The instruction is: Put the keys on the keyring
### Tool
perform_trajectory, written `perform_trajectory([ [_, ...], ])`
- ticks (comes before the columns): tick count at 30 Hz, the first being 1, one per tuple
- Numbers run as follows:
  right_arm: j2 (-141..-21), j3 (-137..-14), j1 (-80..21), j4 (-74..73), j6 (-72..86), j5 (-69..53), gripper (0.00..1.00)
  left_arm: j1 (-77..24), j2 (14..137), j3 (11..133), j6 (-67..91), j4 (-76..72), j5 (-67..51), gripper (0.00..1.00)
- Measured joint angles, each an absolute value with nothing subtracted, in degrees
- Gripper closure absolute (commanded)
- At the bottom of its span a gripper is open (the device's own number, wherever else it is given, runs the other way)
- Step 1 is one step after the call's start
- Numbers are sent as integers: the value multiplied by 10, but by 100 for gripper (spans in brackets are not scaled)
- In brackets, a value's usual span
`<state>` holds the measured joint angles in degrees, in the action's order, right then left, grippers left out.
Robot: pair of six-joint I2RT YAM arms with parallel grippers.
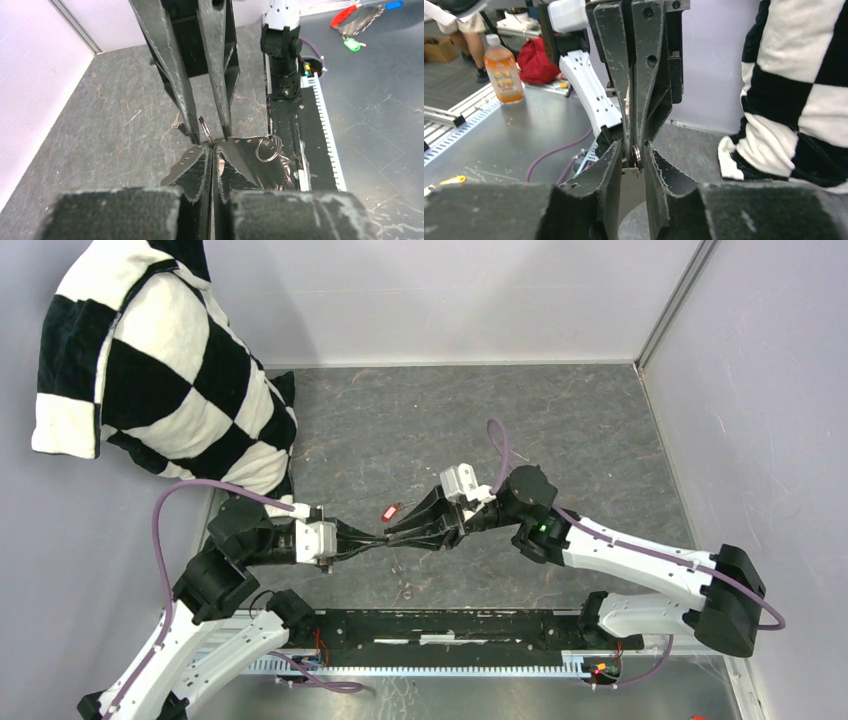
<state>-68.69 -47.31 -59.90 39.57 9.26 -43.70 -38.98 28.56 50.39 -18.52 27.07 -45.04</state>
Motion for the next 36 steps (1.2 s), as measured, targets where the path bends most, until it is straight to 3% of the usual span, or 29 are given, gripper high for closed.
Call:
perform_trajectory([
  [13, -726, -767, -591, -123, -120, -430, 50, -390, 302, 504, -321, 378, -437, 98],
  [18, -767, -818, -600, -244, -171, -428, 51, -390, 316, 505, -354, 403, -437, 98],
  [26, -789, -822, -616, -320, -209, -417, 59, -390, 325, 515, -387, 432, -439, 98],
  [36, -792, -825, -627, -321, -227, -401, 60, -390, 329, 520, -400, 442, -441, 98],
])
